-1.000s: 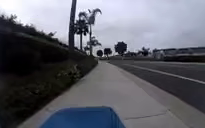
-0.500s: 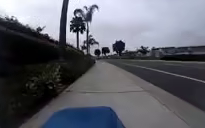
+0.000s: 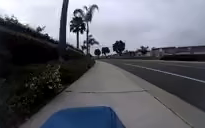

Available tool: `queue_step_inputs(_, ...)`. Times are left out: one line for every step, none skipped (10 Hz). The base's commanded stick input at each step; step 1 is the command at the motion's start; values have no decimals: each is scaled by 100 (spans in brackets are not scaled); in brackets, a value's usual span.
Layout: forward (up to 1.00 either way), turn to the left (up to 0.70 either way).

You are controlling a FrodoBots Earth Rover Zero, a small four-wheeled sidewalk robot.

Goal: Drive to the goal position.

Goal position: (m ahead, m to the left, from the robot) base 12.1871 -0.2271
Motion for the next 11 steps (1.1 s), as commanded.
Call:
queue_step_inputs(97, 0)
queue_step_inputs(100, 0)
queue_step_inputs(100, 0)
queue_step_inputs(100, 0)
queue_step_inputs(100, 0)
queue_step_inputs(100, 0)
queue_step_inputs(100, 0)
queue_step_inputs(100, 0)
queue_step_inputs(100, 0)
queue_step_inputs(100, 0)
queue_step_inputs(100, 0)
